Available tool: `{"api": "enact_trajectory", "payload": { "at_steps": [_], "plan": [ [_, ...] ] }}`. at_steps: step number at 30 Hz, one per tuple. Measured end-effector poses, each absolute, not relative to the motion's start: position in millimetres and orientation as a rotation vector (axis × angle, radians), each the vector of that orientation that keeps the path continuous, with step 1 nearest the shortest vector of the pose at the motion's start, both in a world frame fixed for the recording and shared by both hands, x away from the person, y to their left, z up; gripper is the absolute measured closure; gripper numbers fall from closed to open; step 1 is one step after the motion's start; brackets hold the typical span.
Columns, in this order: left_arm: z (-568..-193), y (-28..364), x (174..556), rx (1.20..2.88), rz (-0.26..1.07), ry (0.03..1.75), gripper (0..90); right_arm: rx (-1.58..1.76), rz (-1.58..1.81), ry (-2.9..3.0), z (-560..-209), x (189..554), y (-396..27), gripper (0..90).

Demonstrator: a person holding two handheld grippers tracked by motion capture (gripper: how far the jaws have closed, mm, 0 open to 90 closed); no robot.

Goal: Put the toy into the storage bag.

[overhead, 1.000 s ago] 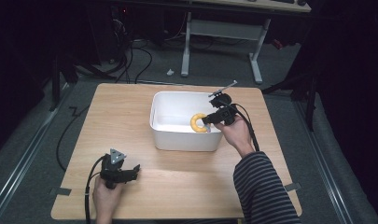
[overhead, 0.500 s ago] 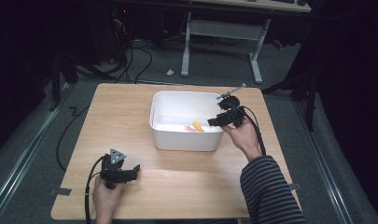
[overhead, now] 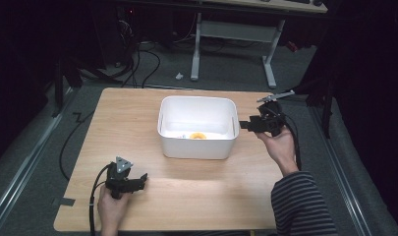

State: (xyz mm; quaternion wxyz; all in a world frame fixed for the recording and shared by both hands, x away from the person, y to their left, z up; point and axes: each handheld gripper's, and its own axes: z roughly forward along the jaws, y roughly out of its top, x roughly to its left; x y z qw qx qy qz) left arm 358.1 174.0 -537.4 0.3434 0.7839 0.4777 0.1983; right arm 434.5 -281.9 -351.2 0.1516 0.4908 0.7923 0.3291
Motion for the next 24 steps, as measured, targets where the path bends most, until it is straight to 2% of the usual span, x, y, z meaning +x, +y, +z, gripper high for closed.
{"api": "enact_trajectory", "payload": {
  "at_steps": [24],
  "plan": [
    [-537, 174, 358, 2.035, 0.516, 1.242, 14.7, 1.450, 1.067, 2.065, -350, 371, -351, 44.1]
  ]
}}
